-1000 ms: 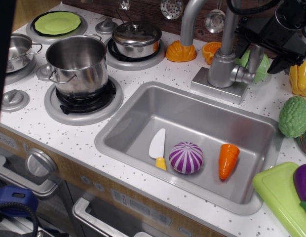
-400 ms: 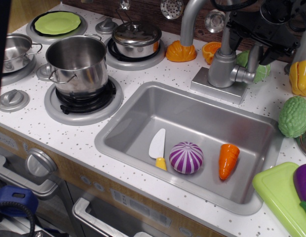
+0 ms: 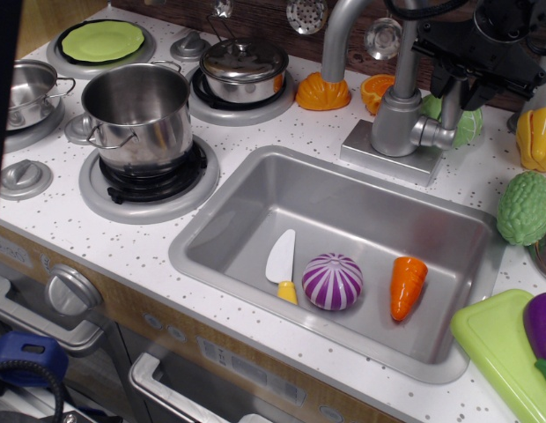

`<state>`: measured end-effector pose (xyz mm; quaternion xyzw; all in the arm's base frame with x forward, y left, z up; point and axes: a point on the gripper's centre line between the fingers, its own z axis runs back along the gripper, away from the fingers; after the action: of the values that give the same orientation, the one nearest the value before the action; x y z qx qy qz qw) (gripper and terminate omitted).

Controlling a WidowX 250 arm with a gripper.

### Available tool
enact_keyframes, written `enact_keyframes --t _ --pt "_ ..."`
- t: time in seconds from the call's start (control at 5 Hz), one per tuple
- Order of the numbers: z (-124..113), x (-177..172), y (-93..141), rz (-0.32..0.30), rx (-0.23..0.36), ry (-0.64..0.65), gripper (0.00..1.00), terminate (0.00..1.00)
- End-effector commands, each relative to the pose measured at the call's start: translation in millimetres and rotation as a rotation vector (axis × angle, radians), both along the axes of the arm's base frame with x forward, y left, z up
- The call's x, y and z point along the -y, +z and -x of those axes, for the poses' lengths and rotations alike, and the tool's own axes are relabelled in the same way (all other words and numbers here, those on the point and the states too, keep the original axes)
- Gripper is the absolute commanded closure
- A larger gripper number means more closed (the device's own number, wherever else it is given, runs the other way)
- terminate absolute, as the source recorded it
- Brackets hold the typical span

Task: Turn lever vertical to front

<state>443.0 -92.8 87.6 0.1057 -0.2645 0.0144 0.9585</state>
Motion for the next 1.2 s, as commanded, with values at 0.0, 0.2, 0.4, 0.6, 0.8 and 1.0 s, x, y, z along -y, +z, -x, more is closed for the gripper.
enact_keyframes --t 0.0,0.2,0.4,0.6,0.8,1.0 --pt "8.3 8.4 21.1 0.069 0.013 0.02 1.0 0.0" --pt "16.1 12.6 14.0 0.145 -0.079 0.025 1.0 0.0" --pt "14.1 9.3 -2.7 0.25 -0.151 0.0 1.0 0.0" --pt "20.4 11.2 -10.4 0.29 -0.215 0.002 1.0 0.0" --pt "25.4 14.2 -12.8 0.293 -0.246 0.012 1.0 0.0" --pt "34.7 23.8 -11.7 0.264 -0.285 0.066 1.0 0.0"
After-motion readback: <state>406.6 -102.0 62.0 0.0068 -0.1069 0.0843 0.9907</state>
